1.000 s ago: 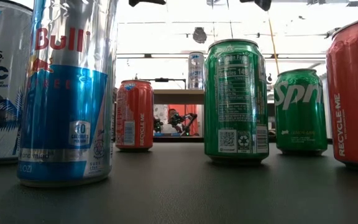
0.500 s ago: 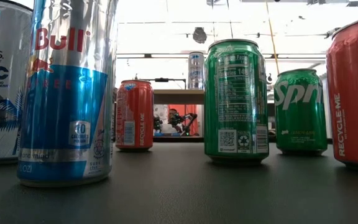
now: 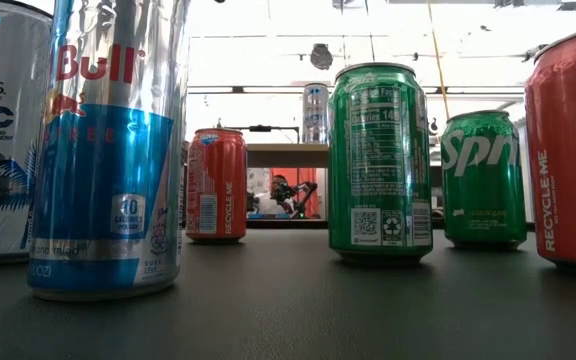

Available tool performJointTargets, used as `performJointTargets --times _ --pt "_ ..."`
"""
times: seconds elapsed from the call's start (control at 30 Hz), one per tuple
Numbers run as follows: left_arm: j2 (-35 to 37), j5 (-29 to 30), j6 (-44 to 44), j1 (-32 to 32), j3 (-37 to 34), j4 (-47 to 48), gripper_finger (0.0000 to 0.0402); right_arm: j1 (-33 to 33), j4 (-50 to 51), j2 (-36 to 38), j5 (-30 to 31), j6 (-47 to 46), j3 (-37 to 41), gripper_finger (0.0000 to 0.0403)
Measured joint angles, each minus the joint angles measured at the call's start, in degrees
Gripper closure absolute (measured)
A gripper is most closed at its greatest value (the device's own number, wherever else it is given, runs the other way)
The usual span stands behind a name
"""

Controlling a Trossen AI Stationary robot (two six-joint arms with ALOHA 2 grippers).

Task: Place canned beverage on shelf
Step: Put the right white soda can on the shelf aligned with the other white soda can

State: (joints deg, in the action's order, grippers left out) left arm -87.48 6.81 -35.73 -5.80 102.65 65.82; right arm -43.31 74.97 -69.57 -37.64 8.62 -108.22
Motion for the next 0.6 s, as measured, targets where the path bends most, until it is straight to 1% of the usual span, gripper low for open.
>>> performJointTargets --times 0.13,0.27,0.37,0.43,0.53,0.6 --pt "-0.4 0.0 0.3 0.0 0.0 -0.9 0.0055 0.0 1.0 0.1 0.0 -0.4 0.0 0.0351" --pt "-1.4 0.2 2.9 0.0 0.0 -5.5 0.0055 0.0 2.1 0.0 0.0 -1.3 0.0 0.0351" --pt "-2.7 1.9 4.6 0.1 0.1 -10.2 0.0055 0.0 2.0 0.0 0.3 -3.1 0.0 0.0351" --pt "-3.6 2.6 5.4 0.2 0.0 -11.9 0.0055 0.0 2.1 0.0 1.7 -5.4 0.0 0.0351" --pt "-5.2 6.0 7.2 0.2 0.0 -16.1 0.0055 0.0 1.9 0.0 3.2 -10.3 0.0 0.0351" --pt "-6.6 7.3 10.2 0.1 0.0 -18.2 0.0054 0.0 1.4 0.0 3.1 -11.9 0.0 0.0351"
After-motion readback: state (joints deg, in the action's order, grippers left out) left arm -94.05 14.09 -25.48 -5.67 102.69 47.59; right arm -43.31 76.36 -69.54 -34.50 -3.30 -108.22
